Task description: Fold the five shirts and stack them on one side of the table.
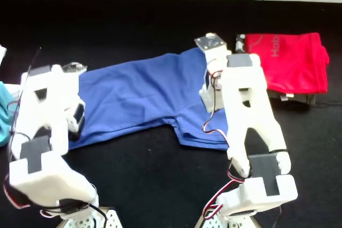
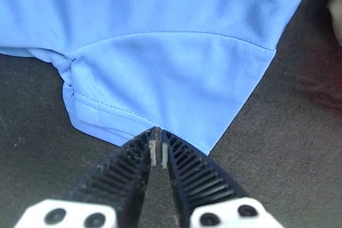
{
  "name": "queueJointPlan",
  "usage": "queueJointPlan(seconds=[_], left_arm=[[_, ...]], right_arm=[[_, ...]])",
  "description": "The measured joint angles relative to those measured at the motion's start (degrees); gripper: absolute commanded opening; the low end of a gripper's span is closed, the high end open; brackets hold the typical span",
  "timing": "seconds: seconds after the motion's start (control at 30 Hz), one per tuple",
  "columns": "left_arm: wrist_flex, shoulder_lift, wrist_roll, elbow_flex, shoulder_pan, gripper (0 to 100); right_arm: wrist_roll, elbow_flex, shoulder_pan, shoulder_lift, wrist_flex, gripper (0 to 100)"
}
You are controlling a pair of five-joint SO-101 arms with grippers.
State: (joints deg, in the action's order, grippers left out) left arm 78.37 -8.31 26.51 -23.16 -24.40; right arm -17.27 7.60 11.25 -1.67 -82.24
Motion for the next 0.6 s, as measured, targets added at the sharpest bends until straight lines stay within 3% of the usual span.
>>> queueJointPlan(seconds=[0.2,0.43,0.6], left_arm=[[-12.13,11.08,2.64,-12.92,-2.64,1],[-10.90,22.95,0.18,-12.92,-3.52,1],[-12.66,23.91,-0.44,-14.68,0.88,1]], right_arm=[[0.00,0.00,0.00,0.00,0.00,0.5],[0.00,0.00,0.00,0.00,0.00,0.5],[0.00,0.00,0.00,0.00,0.00,0.5]])
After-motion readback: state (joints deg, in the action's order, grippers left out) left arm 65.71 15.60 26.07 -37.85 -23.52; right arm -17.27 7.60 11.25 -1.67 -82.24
